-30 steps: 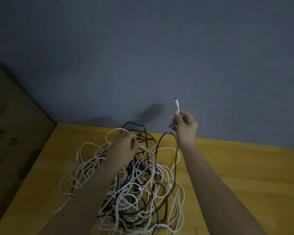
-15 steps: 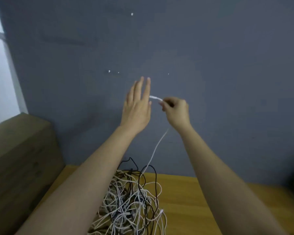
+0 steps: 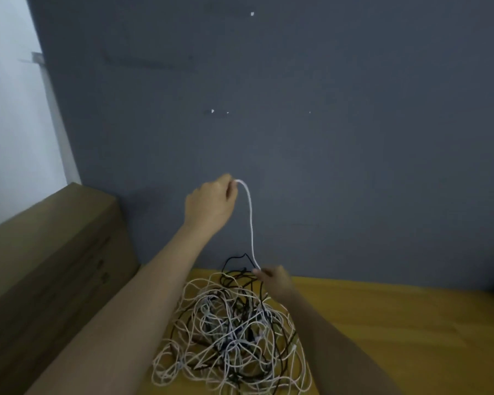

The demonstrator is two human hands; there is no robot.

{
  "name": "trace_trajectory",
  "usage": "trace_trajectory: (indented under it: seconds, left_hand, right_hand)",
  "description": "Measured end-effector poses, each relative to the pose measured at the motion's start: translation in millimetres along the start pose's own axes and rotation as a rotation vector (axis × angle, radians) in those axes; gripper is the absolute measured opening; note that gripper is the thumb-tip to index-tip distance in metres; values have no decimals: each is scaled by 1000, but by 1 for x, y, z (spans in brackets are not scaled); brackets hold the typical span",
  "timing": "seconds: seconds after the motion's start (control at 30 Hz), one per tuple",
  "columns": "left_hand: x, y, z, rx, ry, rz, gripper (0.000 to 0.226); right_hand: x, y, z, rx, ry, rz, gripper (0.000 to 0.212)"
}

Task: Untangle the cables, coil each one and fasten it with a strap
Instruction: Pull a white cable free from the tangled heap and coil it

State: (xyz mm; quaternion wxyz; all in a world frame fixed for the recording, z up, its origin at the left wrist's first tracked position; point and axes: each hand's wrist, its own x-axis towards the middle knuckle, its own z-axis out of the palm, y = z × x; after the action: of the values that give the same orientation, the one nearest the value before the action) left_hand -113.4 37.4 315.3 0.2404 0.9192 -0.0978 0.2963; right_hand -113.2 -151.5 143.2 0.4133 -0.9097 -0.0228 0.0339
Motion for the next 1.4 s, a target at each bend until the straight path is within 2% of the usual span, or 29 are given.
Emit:
trace_trajectory:
  seconds: [0.07, 0.1, 0.17, 0.23, 0.3, 0.33, 0.37, 0.47, 0.53, 0.63, 0.7, 0.77, 0.83, 0.97, 1.07, 1.13, 1.23, 1.4]
  left_hand:
    - [-5, -17, -4, -23, -71, -53, 27]
    - [-5, -22, -7, -43, -97, -63, 26]
    - [0, -23, -16, -152, -107, -88, 25]
    - [15, -17, -23, -323, -85, -137, 23]
    - [31, -9, -28, -499, -79, -188, 23]
    - [36, -7, -28, -574, -89, -201, 22]
    - [39, -3, -28, -627, -103, -202, 21]
    - [36, 3, -25, -701, -145, -184, 15]
    - [37, 7, -25, -769, -163, -199, 12]
    - [48, 20, -34, -868, -141, -199, 17]
    - [54, 30, -41, -874, -128, -167, 17]
    - [52, 36, -42, -882, -143, -148, 17]
    - [40, 34, -34, -891, -185, -156, 17]
    - [1, 11, -3, -804, -357, -208, 21]
    - [-30, -6, 27, -806, -473, -273, 24]
    - [-53, -13, 48, -809, -514, -321, 26]
    - [-89, -22, 81, -712, -504, -350, 30]
    - [-145, -38, 139, -668, -479, -422, 34]
  right_hand:
    - [13, -15, -12, -82, 53, 68, 31]
    - [22, -37, -30, -43, 160, 59, 29]
    - [43, -103, -89, 237, 534, -33, 27]
    - [48, -175, -154, 433, 826, -253, 24]
    - [40, -206, -183, 461, 930, -384, 22]
    - [36, -203, -182, 434, 946, -366, 23]
    - [32, -188, -175, 379, 946, -313, 25]
    - [18, -140, -142, 140, 761, -144, 34]
    - [10, -150, -153, 100, 779, -188, 33]
    - [2, -220, -212, 118, 951, -367, 24]
    - [-2, -253, -244, 215, 1004, -485, 23]
    - [-2, -250, -245, 192, 1010, -465, 24]
    - [0, -217, -221, 98, 946, -323, 27]
    - [1, -120, -148, -19, 713, 6, 40]
    - [-16, -53, -95, 9, 559, 10, 46]
    - [-29, -17, -65, -114, 444, -11, 40]
    - [-39, 34, -26, -329, 319, -31, 31]
    - [-44, 101, 30, -455, 248, -27, 27]
